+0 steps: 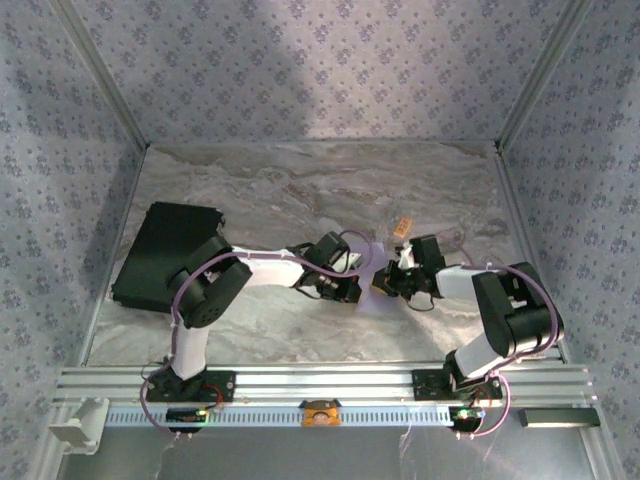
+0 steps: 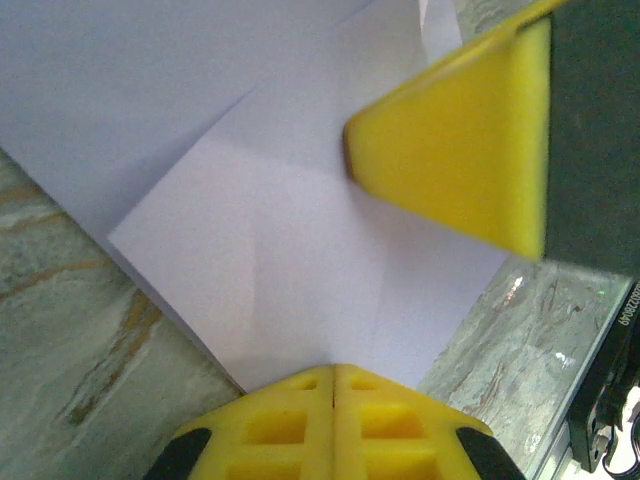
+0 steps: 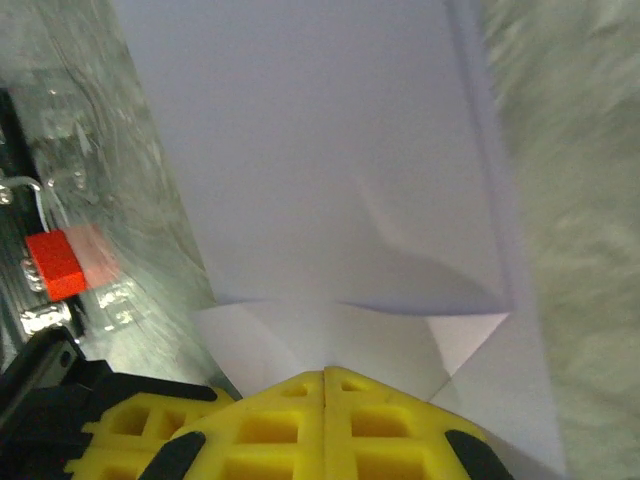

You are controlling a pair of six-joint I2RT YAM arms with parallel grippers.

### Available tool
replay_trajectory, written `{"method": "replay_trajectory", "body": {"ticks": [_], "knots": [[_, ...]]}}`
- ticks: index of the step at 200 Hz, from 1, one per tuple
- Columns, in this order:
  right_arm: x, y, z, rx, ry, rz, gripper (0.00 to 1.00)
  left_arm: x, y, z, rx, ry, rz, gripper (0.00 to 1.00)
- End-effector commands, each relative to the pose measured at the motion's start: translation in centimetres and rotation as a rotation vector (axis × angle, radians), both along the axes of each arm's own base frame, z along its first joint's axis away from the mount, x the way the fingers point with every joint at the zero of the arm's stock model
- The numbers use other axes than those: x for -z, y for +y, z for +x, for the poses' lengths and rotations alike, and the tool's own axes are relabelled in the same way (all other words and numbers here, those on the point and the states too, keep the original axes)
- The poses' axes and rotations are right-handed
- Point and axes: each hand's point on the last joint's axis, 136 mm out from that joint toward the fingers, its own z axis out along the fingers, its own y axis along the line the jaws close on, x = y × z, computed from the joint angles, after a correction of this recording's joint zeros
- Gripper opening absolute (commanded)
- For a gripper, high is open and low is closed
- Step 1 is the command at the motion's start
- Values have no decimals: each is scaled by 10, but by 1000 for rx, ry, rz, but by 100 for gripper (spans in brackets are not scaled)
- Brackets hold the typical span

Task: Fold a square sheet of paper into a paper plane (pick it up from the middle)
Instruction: Fold the triangle a second time at the center of the table.

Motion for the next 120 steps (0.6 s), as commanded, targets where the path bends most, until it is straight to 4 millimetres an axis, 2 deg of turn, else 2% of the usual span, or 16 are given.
{"method": "replay_trajectory", "body": {"ticks": [1, 50, 73, 94, 120], "knots": [[18, -27, 12, 85, -1, -49, 5, 34, 27, -22, -3, 81, 136, 0], [7, -49, 28, 133, -24, -158, 5, 32, 22, -26, -2, 81, 119, 0], [0, -52, 33, 140, -33, -166, 6, 29, 19, -27, -5, 79, 108, 0], [-3, -64, 32, 176, -39, -207, 7, 18, 16, -26, -2, 53, 93, 0], [-25, -57, 24, 158, -75, -162, 9, -9, 10, -20, -15, 10, 31, 0]]}}
